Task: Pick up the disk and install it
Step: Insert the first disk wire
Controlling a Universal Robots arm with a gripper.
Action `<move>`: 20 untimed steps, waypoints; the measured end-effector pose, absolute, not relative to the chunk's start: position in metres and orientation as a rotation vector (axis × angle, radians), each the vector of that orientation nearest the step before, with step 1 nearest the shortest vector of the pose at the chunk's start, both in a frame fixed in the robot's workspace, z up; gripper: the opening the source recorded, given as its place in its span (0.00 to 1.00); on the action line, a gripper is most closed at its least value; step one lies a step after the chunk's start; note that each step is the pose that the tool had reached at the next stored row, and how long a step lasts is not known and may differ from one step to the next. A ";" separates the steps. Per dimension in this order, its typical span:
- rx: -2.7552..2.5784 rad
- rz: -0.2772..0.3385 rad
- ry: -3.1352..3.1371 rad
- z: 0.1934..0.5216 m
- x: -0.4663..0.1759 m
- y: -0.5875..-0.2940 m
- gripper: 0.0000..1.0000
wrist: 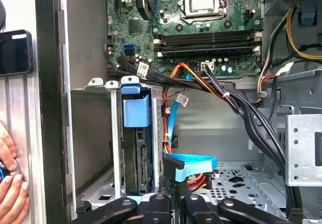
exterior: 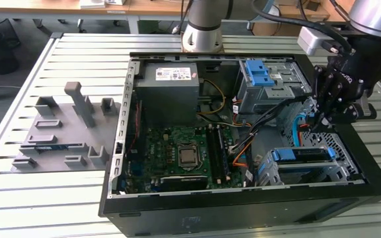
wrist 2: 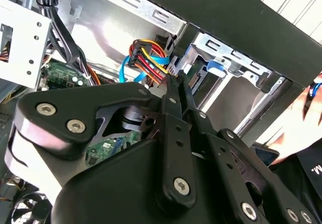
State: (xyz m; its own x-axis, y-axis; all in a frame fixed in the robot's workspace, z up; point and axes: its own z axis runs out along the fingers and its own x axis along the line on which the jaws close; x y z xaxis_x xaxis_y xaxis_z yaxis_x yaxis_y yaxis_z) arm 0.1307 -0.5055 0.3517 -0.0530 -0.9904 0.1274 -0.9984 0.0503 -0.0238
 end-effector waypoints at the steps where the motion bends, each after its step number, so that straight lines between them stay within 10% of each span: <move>1: 2.110 0.156 -2.223 0.351 0.131 -0.506 0.17; 20: 2.135 0.102 -2.250 0.343 0.130 -0.524 0.17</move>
